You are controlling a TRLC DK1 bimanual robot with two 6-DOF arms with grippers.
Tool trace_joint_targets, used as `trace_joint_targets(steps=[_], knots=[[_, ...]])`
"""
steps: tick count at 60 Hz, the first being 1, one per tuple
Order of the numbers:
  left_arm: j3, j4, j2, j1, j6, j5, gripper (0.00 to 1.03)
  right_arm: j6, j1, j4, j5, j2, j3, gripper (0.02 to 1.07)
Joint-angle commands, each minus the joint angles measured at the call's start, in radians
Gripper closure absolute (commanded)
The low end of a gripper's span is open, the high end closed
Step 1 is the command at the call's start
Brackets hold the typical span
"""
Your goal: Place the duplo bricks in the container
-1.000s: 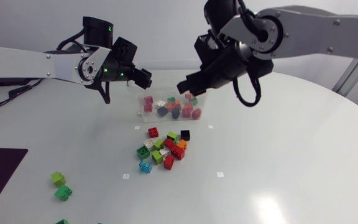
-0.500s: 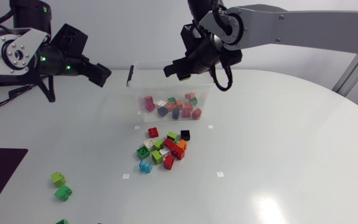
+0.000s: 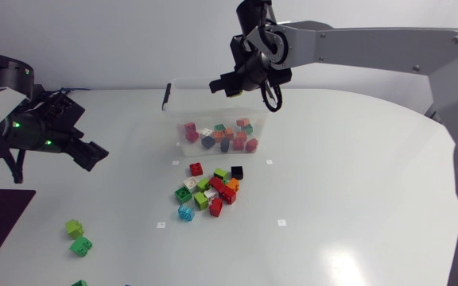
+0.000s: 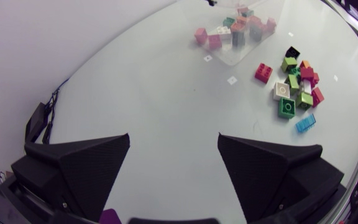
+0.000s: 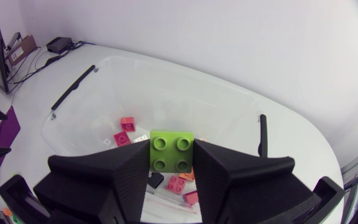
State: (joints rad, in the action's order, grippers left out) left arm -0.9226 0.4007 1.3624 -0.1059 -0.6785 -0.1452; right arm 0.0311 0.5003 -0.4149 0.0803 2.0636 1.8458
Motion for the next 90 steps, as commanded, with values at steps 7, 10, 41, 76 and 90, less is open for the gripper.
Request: trace_joint_targets(steps=[7, 10, 41, 76, 90], knots=[[0.05, 0.07, -0.054, -0.069, -0.15, -0.007, 0.05, 0.023, -0.02, 0.016, 0.041, 0.096, 0.09, 0.6], [0.048, 0.089, -0.054, -0.089, -0.185, -0.007, 0.05, 0.021, -0.023, 0.01, 0.049, 0.119, 0.118, 0.45], [0.067, 0.375, -0.009, -0.193, -0.602, 0.062, 0.05, 0.01, 0.007, 0.025, 0.072, -0.079, -0.095, 0.07], [0.133, 0.382, 0.158, -0.098, -0.501, 0.2, 0.07, -0.003, 0.089, 0.107, 0.072, -0.352, -0.462, 0.07], [0.139, 0.334, 0.204, -0.101, -0.498, 0.211, 0.13, -0.007, 0.122, 0.108, 0.072, -0.425, -0.566, 0.07]])
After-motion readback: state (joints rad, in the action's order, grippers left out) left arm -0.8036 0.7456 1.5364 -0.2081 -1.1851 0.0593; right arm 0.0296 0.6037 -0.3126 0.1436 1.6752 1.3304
